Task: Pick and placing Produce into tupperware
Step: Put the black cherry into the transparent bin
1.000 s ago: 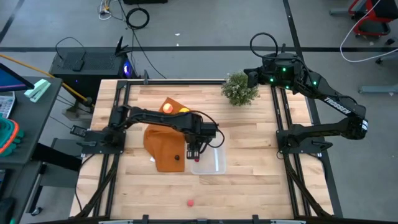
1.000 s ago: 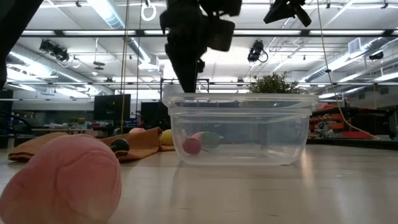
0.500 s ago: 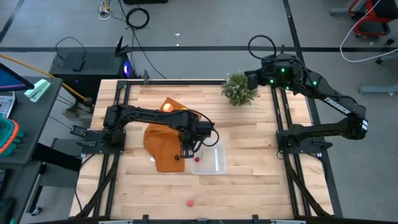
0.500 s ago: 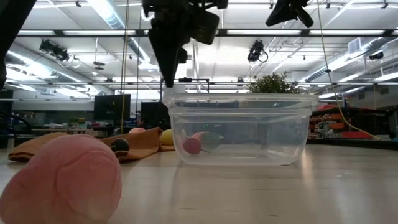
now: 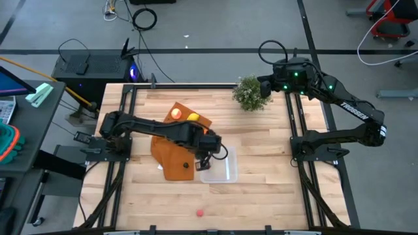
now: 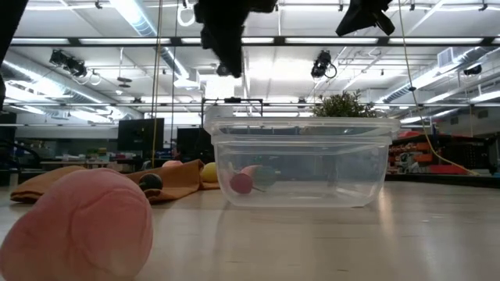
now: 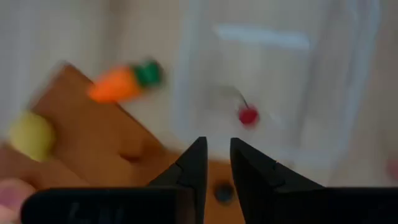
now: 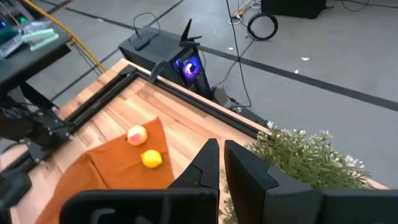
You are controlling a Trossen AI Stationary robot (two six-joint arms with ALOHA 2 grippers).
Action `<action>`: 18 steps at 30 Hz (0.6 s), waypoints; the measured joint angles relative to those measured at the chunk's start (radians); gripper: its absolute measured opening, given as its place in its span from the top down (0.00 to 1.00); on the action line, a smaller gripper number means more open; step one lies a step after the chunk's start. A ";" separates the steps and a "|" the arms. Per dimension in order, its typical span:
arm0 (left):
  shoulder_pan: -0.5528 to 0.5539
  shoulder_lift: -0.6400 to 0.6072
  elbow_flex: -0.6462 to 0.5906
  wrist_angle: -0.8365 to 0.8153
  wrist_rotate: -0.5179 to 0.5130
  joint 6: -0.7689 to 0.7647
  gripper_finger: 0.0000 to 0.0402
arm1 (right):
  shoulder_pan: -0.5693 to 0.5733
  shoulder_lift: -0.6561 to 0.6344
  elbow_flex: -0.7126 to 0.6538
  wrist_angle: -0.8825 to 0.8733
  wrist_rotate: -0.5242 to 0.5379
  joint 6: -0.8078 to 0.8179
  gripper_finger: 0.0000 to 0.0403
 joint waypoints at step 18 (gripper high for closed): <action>-0.029 -0.401 -0.645 0.692 -0.154 -0.178 0.98 | 0.000 0.000 0.000 -0.019 -0.008 -0.040 1.00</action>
